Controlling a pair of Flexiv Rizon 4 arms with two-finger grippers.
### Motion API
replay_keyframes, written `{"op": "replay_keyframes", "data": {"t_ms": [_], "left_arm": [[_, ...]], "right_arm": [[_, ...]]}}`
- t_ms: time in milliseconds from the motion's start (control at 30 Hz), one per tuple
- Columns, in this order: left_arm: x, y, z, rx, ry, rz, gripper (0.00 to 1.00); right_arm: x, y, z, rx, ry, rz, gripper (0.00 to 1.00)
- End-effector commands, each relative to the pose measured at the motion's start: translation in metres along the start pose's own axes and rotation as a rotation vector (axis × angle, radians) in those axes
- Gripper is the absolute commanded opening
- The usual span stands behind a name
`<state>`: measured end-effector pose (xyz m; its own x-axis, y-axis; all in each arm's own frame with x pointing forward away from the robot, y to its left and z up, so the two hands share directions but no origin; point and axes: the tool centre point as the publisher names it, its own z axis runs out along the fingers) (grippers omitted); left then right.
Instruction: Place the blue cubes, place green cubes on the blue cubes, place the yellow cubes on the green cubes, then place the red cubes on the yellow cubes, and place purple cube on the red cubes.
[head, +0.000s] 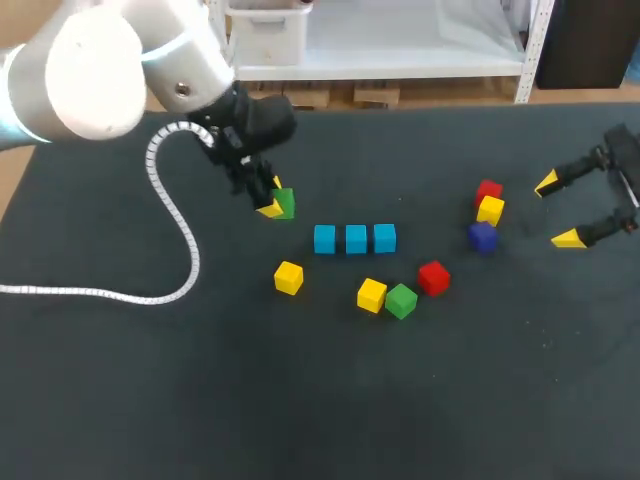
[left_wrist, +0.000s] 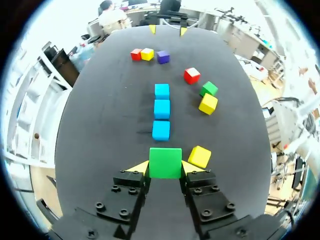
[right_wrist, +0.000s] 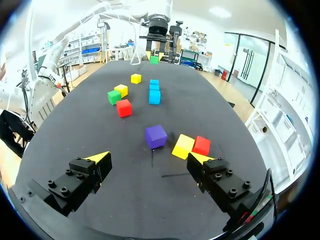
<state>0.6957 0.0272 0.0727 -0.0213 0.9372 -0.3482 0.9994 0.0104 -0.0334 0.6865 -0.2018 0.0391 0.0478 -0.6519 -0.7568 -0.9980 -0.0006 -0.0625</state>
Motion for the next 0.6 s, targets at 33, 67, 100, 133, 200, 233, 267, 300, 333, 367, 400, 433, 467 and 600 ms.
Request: {"op": "replay_keyframes", "data": {"t_ms": [33, 67, 100, 133, 200, 233, 267, 300, 333, 367, 400, 433, 467, 600], "left_arm": [[-0.008, -0.004, 0.007, -0.043, -0.004, -0.019, 0.0], [-0.01, -0.004, 0.008, -0.044, -0.01, -0.022, 0.0], [-0.013, -0.003, 0.01, -0.06, -0.001, -0.023, 0.0], [-0.015, -0.003, 0.012, -0.056, -0.01, -0.033, 0.0], [-0.02, -0.003, 0.016, -0.052, -0.023, -0.031, 0.0], [-0.023, -0.003, 0.018, -0.052, -0.032, -0.024, 0.0], [-0.026, -0.003, 0.02, -0.047, -0.041, -0.022, 0.0], [-0.03, -0.004, 0.023, -0.046, -0.041, -0.016, 0.0], [-0.032, -0.004, 0.025, -0.043, -0.04, -0.01, 0.0], [-0.035, -0.004, 0.028, -0.039, -0.042, -0.007, 0.0], [-0.038, -0.004, 0.03, -0.035, -0.041, -0.003, 0.0], [-0.04, -0.004, 0.033, -0.029, -0.04, 0.004, 0.0], [-0.042, -0.004, 0.036, -0.027, -0.04, 0.009, 0.0], [-0.05, -0.002, 0.045, -0.018, -0.034, 0.017, 0.0]], "right_arm": [[0.0, -0.001, 0.0, -0.001, -0.003, -0.001, 1.0], [0.0, -0.001, 0.0, -0.001, -0.003, -0.001, 1.0], [0.0, -0.001, 0.0, -0.001, -0.003, -0.001, 1.0], [0.0, -0.001, 0.0, -0.001, -0.003, -0.001, 1.0], [0.0, -0.001, 0.0, -0.001, -0.003, -0.001, 1.0], [0.0, -0.001, 0.0, -0.001, -0.003, -0.001, 1.0], [0.0, -0.001, 0.0, -0.001, -0.003, -0.001, 1.0], [0.0, -0.001, 0.0, -0.001, -0.003, -0.001, 1.0], [0.0, -0.001, 0.0, -0.001, -0.003, -0.001, 1.0], [0.0, -0.001, 0.0, -0.001, -0.003, -0.001, 1.0], [0.0, -0.001, 0.0, -0.001, -0.003, -0.001, 1.0], [0.0, -0.001, 0.0, -0.001, -0.003, -0.001, 1.0], [0.0, -0.001, 0.0, -0.001, -0.003, -0.001, 1.0], [0.0, -0.001, 0.0, -0.001, -0.003, -0.001, 1.0]]}}
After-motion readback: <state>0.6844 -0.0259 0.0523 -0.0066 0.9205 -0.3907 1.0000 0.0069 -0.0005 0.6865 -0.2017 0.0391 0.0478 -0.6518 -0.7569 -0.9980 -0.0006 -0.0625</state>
